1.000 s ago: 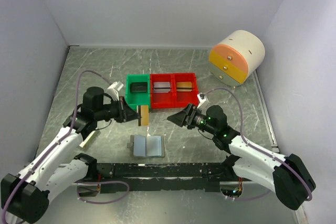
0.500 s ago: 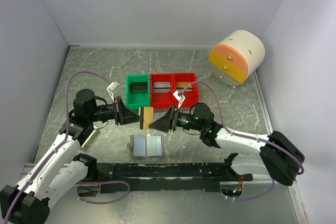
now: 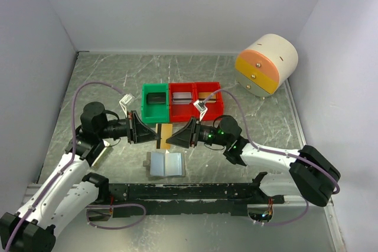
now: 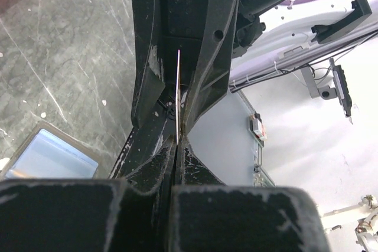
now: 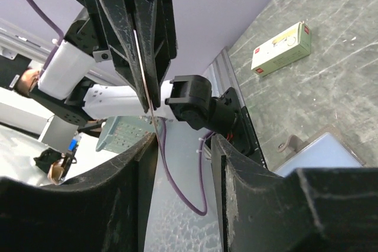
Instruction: Take the credit cards out of the card holder
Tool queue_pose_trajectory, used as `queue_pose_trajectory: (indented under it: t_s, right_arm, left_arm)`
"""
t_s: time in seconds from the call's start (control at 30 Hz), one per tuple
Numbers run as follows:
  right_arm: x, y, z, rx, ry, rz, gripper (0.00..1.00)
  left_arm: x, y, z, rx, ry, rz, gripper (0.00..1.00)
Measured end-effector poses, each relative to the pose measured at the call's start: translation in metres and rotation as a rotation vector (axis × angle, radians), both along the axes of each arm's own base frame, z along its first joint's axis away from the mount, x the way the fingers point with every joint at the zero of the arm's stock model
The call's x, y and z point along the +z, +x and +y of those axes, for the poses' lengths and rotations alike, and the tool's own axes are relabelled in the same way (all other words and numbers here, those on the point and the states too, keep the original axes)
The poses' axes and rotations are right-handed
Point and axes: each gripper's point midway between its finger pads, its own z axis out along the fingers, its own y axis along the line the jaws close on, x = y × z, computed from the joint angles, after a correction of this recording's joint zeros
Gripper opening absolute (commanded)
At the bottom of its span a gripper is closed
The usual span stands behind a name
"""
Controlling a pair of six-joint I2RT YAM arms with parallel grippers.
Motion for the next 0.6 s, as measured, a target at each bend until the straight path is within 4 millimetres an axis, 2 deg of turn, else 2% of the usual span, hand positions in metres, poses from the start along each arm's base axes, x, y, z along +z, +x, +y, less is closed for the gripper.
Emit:
queue_pose_trajectory:
  t_s: [0.43,0.6]
  right_arm:
    - [0.025,-0.005,0.001,0.029,0.085,-0.015,0.21]
    - [0.028,-0.008,0.004,0.053,0.101,-0.007,0.22]
  left_arm:
    - [-0.006,-0.007,-0.001,-0.055,-0.002,0.033,0.07]
    - [-0.004,-0.009,-0.001,-0.055,-0.007,0.026,0.07]
